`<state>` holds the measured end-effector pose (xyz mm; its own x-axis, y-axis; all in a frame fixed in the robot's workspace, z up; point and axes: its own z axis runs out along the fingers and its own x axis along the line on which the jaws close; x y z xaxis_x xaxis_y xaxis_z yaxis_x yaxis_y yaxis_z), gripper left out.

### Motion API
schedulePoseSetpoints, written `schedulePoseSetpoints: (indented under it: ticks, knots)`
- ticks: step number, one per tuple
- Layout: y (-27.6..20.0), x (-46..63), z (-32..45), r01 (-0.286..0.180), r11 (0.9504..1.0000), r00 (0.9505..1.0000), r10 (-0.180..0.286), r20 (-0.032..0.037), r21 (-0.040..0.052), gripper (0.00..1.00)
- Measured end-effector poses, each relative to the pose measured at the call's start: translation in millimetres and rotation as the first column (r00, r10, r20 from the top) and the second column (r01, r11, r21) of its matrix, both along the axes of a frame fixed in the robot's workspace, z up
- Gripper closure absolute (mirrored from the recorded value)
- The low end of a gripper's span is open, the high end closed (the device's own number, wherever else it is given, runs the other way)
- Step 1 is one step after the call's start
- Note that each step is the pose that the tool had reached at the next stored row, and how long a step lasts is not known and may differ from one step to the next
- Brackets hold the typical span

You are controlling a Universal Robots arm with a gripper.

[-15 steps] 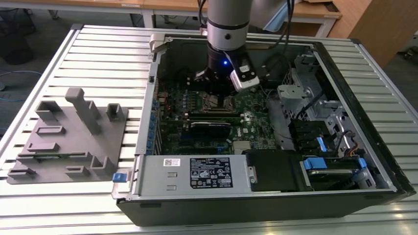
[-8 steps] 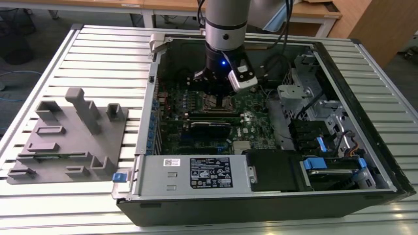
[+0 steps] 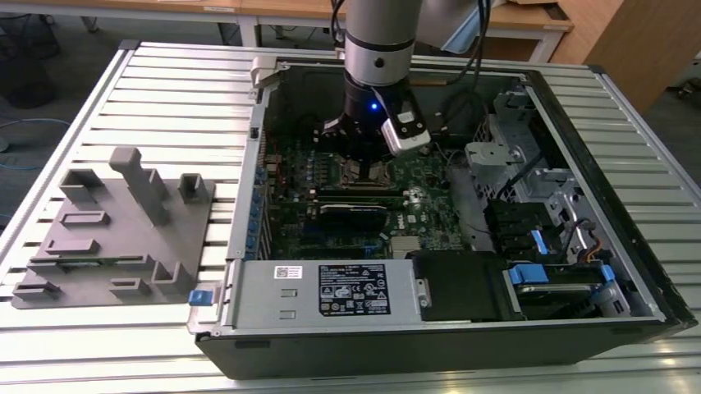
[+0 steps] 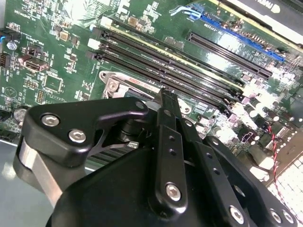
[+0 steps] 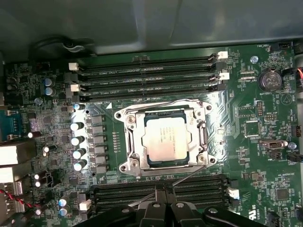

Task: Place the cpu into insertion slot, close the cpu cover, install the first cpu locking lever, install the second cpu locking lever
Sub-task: 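Install the second cpu locking lever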

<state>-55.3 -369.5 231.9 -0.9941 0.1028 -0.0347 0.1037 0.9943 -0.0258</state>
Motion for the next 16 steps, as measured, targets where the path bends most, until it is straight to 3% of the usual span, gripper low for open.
schedulePoseSetpoints:
  ticks: [16]
  knots:
    - [-0.3,-3.1,-3.3,0.000,1.0000,1.0000,0.000,-0.0002,0.0002,0.89]
